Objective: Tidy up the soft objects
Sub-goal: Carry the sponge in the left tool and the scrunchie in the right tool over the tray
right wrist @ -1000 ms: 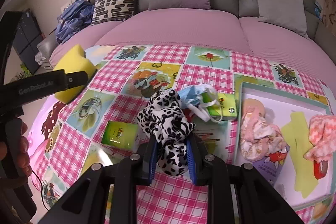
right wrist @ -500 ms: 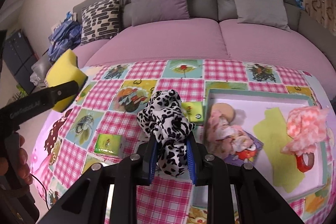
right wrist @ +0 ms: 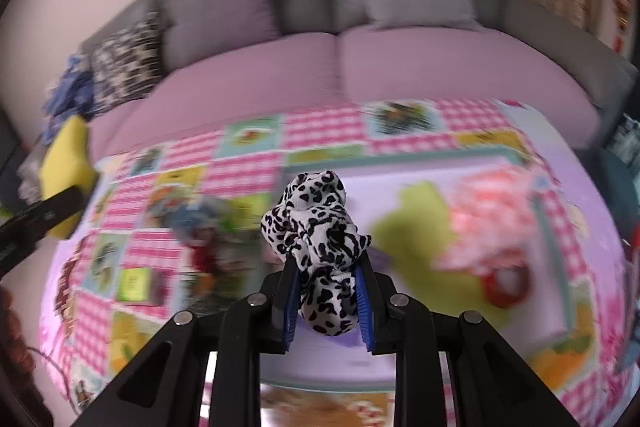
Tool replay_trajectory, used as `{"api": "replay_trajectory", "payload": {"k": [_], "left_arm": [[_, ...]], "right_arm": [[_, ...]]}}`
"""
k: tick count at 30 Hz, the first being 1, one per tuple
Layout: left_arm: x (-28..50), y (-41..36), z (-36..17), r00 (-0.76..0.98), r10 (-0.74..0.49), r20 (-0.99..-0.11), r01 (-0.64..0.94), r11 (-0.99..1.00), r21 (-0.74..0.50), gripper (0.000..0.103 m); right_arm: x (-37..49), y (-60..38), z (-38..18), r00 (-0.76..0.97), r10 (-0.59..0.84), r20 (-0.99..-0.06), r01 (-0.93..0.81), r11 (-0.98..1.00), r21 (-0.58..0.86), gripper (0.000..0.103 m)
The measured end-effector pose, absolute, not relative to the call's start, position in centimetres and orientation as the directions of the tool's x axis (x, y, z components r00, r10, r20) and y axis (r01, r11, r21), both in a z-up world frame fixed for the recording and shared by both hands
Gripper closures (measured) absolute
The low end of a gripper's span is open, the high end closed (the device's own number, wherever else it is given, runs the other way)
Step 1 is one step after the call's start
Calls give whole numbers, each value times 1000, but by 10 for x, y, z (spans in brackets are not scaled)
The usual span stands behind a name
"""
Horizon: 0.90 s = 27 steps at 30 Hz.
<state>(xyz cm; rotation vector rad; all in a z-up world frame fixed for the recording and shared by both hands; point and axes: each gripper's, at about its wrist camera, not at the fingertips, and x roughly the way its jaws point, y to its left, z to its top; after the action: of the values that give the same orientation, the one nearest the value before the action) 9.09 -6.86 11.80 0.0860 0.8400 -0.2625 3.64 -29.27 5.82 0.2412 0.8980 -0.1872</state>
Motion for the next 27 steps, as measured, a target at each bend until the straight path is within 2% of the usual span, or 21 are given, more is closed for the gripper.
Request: {"api": "replay_trajectory", "payload": {"k": [14,27], "left_arm": [[66,-168,88,492,-328,-807,498,866,-48,34],[46,-236,35,333,-346,-877,628,776,-67,34]], "right_arm": [[4,-370,42,527,-145,-837,427,897,114,77],[-8,-403,22,470,-166,-867,501,859,107,76]]}}
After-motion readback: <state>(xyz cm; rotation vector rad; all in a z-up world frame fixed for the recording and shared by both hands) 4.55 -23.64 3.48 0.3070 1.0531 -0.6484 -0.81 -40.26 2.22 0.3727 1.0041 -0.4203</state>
